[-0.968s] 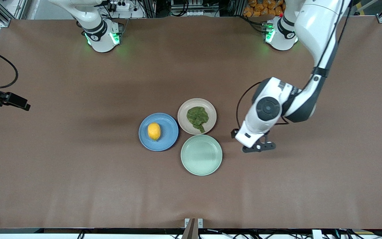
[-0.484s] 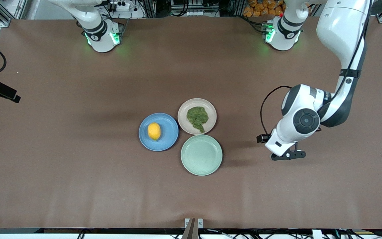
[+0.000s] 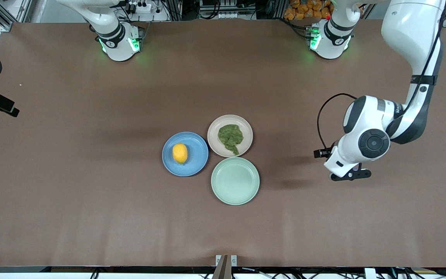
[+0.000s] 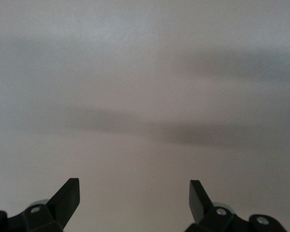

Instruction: Place lemon and lettuce in plates

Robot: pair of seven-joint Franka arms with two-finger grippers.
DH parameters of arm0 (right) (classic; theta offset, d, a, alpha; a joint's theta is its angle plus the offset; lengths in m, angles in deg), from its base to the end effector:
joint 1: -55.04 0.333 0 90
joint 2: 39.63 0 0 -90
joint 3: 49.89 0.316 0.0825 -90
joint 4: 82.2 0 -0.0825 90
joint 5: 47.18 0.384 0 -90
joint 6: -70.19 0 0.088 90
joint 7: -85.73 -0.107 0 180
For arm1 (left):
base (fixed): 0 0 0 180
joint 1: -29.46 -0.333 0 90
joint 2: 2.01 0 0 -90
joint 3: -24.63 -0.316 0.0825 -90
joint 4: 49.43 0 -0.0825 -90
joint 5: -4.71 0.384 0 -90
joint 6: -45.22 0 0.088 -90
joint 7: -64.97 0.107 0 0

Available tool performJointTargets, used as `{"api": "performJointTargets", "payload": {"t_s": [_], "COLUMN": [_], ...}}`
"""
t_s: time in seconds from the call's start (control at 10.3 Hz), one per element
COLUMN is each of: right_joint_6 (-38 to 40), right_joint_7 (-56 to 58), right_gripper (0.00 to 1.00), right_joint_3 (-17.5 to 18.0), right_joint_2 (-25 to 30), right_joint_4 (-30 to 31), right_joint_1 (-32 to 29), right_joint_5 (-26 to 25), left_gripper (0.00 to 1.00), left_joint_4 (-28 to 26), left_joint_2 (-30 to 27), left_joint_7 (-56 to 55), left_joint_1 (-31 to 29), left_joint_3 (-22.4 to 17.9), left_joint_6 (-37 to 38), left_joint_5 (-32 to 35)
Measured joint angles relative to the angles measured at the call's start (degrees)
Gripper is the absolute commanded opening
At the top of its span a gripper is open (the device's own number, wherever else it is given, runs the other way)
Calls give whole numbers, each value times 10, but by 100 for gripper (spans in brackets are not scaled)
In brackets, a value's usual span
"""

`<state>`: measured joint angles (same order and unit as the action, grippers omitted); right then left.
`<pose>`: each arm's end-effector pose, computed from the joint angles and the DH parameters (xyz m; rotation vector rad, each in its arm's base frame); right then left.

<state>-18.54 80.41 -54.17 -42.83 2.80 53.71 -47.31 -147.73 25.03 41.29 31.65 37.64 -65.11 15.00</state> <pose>0.5675 -0.0547 0.6323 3.1209 -0.2985 0.0147 0.6202 -0.1429 0.3024 -2.9887 -0.1132 0.3222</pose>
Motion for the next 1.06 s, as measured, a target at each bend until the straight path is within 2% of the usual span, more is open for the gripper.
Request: {"api": "performJointTargets", "payload": {"t_s": [0.29,0.58,0.77,1.06], "right_joint_6": [0,10,17,24], "right_joint_7": [1,1,2,2], "right_gripper": [100,100,100,100], "right_joint_3": [0,1,1,2], "right_joint_2": [1,2,2,2], "right_joint_4": [-1,-1,-1,-1], "right_joint_1": [5,12,20,26], "right_joint_5": [0,3,4,4], "left_gripper": [100,100,100,100], "left_joint_4": [-79,-146,-152,-104], "left_joint_2": [-53,-143,-200,-234], "left_joint_7": [2,99,157,161], "left_joint_1": [0,7,18,27], "left_joint_3": [-3,-45,-76,-76], "left_joint_6": [1,-5,-7,-13], "left_joint_5": [-11,-114,-130,-130]}}
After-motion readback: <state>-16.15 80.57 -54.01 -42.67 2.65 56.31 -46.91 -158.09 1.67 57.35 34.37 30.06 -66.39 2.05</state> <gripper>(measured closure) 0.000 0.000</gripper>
